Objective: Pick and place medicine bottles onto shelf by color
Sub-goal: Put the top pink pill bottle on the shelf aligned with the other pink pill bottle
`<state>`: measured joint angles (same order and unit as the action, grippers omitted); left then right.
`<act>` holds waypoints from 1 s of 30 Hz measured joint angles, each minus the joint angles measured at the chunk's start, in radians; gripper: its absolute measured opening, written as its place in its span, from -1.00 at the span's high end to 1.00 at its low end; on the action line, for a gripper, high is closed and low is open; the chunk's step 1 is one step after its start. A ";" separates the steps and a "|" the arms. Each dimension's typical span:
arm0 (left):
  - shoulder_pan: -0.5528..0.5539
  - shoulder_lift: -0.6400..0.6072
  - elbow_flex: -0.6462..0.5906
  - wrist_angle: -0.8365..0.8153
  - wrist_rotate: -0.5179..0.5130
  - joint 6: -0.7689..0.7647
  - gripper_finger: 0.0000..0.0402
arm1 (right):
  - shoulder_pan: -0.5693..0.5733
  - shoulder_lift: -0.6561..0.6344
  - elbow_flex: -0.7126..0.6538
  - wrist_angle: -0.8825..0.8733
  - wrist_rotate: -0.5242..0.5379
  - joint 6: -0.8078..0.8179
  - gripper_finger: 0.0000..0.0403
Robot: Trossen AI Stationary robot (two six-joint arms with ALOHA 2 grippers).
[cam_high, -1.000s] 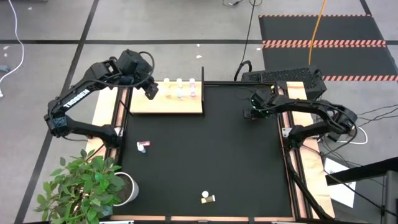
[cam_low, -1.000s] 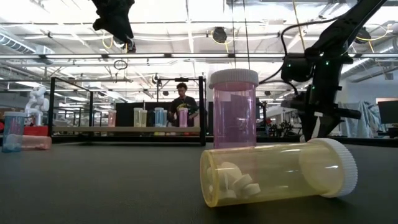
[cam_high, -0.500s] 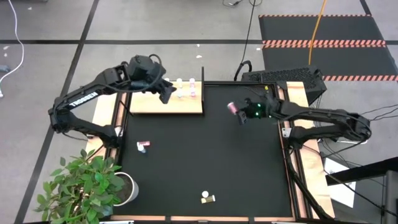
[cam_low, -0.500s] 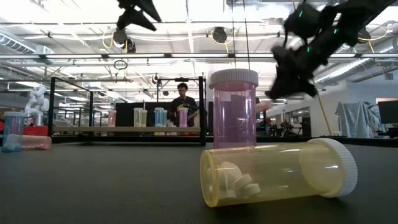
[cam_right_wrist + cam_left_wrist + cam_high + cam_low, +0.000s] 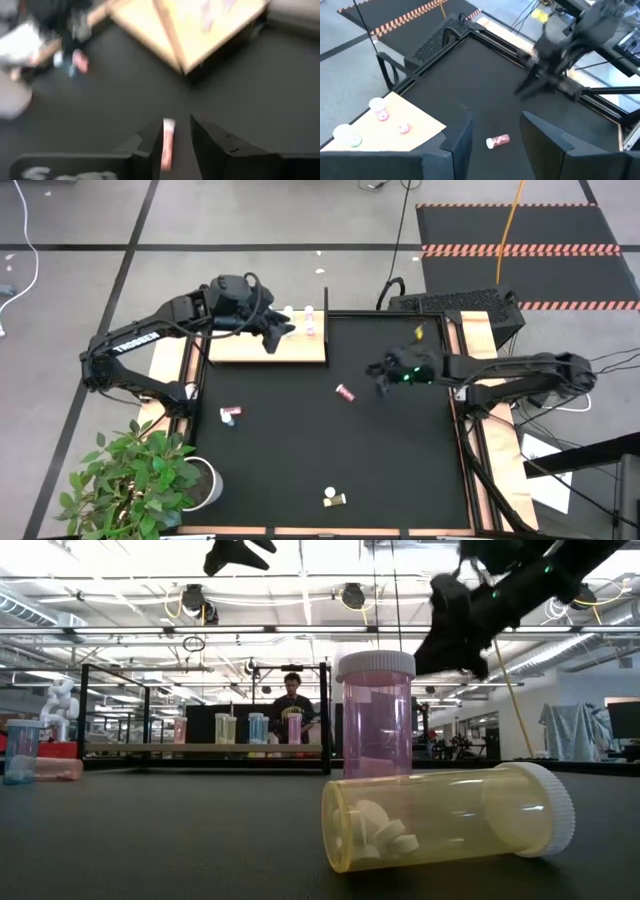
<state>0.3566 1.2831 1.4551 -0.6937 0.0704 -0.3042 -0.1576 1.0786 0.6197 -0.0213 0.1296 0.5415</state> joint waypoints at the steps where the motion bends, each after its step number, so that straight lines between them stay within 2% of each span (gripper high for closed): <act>1: -0.003 0.000 0.000 -0.001 0.000 -0.004 0.20 | 0.014 0.039 0.000 0.012 -0.035 0.003 0.50; 3: -0.008 0.000 0.000 -0.014 0.000 -0.005 0.20 | 0.050 0.122 0.001 0.081 -0.081 -0.007 0.40; 5: -0.012 0.000 0.000 -0.024 0.000 0.000 0.20 | 0.087 0.222 0.025 0.133 -0.073 -0.053 0.28; 9: -0.012 0.000 0.000 -0.024 0.000 0.011 0.20 | 0.134 0.403 0.077 0.138 0.041 -0.179 -0.02; 12: -0.011 0.000 0.000 -0.028 0.000 0.025 0.20 | 0.141 0.500 0.093 0.179 0.078 -0.223 -0.20; 16: -0.011 0.000 0.000 -0.047 0.000 0.055 0.20 | 0.138 0.590 0.094 0.242 0.076 -0.228 -0.27; 19: -0.011 0.000 0.000 -0.067 0.000 0.058 0.20 | 0.138 0.617 0.094 0.256 0.076 -0.220 -0.17; 23: -0.011 0.000 0.000 -0.073 0.000 0.059 0.20 | 0.133 0.640 0.094 0.257 0.076 -0.214 0.13; 28: -0.009 0.000 0.000 -0.072 0.000 0.063 0.20 | 0.105 0.647 0.095 0.266 0.003 -0.181 0.56; 30: -0.009 0.000 0.001 -0.073 0.000 0.063 0.20 | 0.096 0.631 0.095 0.259 -0.026 -0.144 0.63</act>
<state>0.3473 1.2831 1.4559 -0.7666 0.0700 -0.2413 -0.0621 1.7094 0.7143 0.2377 0.1032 0.3976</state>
